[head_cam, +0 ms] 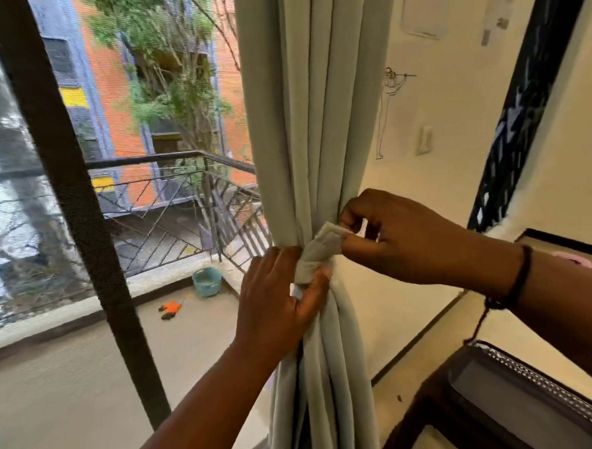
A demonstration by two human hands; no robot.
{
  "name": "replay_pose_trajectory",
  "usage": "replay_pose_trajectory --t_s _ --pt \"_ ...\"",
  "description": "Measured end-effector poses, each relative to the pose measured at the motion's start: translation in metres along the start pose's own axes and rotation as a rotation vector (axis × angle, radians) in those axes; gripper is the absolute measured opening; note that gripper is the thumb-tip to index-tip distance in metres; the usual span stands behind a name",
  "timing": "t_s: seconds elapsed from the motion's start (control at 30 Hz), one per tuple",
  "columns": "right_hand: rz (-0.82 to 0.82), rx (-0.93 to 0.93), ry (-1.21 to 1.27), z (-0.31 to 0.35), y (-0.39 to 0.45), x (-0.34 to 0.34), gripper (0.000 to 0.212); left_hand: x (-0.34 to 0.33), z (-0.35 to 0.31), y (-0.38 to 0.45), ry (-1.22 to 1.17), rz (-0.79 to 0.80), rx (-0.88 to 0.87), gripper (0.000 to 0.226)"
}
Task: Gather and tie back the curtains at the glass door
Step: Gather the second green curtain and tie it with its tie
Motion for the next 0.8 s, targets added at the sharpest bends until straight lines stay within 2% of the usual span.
replay_pose_trajectory --t_s 0.1,0.13,0.2,0.27,0.33,0.4,0.5,0.6,0.67,0.73,0.8 --pt "0.148 -0.082 0.052 0.011 0.002 -0.010 0.027 -0.001 -0.002 0.009 0.031 -0.006 -0.025 0.035" --pt "0.172 -0.104 -0.023 0.014 0.003 -0.013 0.034 -0.003 -0.004 0.012 0.060 -0.012 -0.042 0.032" --pt "0.190 -0.120 -0.354 0.021 0.009 -0.016 0.044 -0.009 -0.010 0.014 0.066 -0.017 -0.060 0.026" --pt "0.232 -0.082 -0.605 0.029 0.017 -0.021 0.038 -0.014 -0.013 0.012 0.049 -0.023 -0.036 0.022" --pt "0.364 -0.042 -0.711 0.032 0.020 -0.029 0.028 -0.018 -0.009 0.006 0.013 -0.046 0.033 0.020" --pt "0.510 -0.010 -0.766 0.036 0.019 -0.036 0.030 -0.017 -0.003 0.001 -0.018 -0.098 0.091 0.033" --pt "0.663 -0.044 -0.736 0.041 0.020 -0.042 0.029 -0.016 0.000 -0.001 -0.222 -0.150 0.111 0.060" --pt "0.746 -0.188 -0.516 0.034 0.023 -0.049 0.026 -0.011 -0.005 -0.004 -0.332 -0.309 -0.031 0.075" --pt "0.760 -0.234 -0.371 0.027 0.023 -0.051 0.030 -0.011 -0.004 -0.003 -0.309 -0.341 -0.071 0.062" --pt "0.768 -0.220 -0.294 0.021 0.019 -0.052 0.034 -0.013 0.002 0.000 -0.235 -0.307 -0.040 0.040" --pt "0.754 -0.185 -0.196 0.015 0.015 -0.050 0.036 -0.018 0.012 0.004 -0.159 -0.264 -0.027 0.029"
Point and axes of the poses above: each hand's wrist, its own y-axis towards the middle knuckle, its own x-axis out of the back of the hand, z = x × y, the point moved 8 cm from there along y, towards the middle knuckle, and after that the axes turned 4 degrees about x, right-handed, at the moved point
